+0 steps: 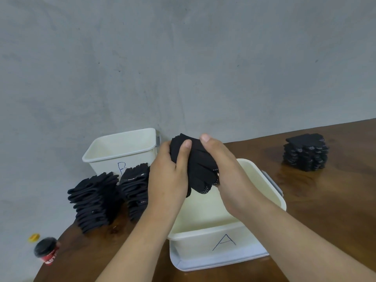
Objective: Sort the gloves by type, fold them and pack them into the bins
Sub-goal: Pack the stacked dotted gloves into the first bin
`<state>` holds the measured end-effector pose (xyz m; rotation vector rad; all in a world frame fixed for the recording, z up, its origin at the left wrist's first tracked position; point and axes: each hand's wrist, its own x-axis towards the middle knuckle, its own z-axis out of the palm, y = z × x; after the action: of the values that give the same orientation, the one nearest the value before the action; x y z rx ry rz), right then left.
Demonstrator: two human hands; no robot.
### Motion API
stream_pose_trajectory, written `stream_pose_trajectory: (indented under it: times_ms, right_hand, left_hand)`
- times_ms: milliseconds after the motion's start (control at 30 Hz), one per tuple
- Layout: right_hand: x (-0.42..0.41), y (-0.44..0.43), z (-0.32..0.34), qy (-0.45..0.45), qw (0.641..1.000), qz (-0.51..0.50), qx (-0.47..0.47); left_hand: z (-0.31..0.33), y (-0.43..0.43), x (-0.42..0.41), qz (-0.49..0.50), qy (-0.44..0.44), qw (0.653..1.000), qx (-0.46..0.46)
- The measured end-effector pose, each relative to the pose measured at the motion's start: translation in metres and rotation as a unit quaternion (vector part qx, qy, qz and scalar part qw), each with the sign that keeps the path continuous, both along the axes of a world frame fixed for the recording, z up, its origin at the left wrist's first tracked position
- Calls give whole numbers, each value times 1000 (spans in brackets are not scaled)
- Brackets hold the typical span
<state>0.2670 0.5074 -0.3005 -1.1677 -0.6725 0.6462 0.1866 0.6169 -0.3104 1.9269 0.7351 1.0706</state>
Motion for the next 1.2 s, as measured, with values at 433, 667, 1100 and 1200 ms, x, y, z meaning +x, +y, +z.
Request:
stream_pose_trajectory:
  times_ms: [433, 667, 1100, 1200]
  right_hand:
    - [3, 22, -16, -113, 974, -198, -8]
    - [35, 37, -33, -115, 976, -122, -140]
    - [27, 54, -71, -67, 894, 9, -442]
    - [30, 56, -83, -55, 883, 22, -465]
  left_hand:
    - [-6, -16, -3, -8, -48, 995, -82]
    - [-15, 5, -18, -43, 67, 991, -104]
    - [-46, 19, -17, -12, 5, 996, -93]
    - [-47, 18, -17, -23, 2, 995, -100]
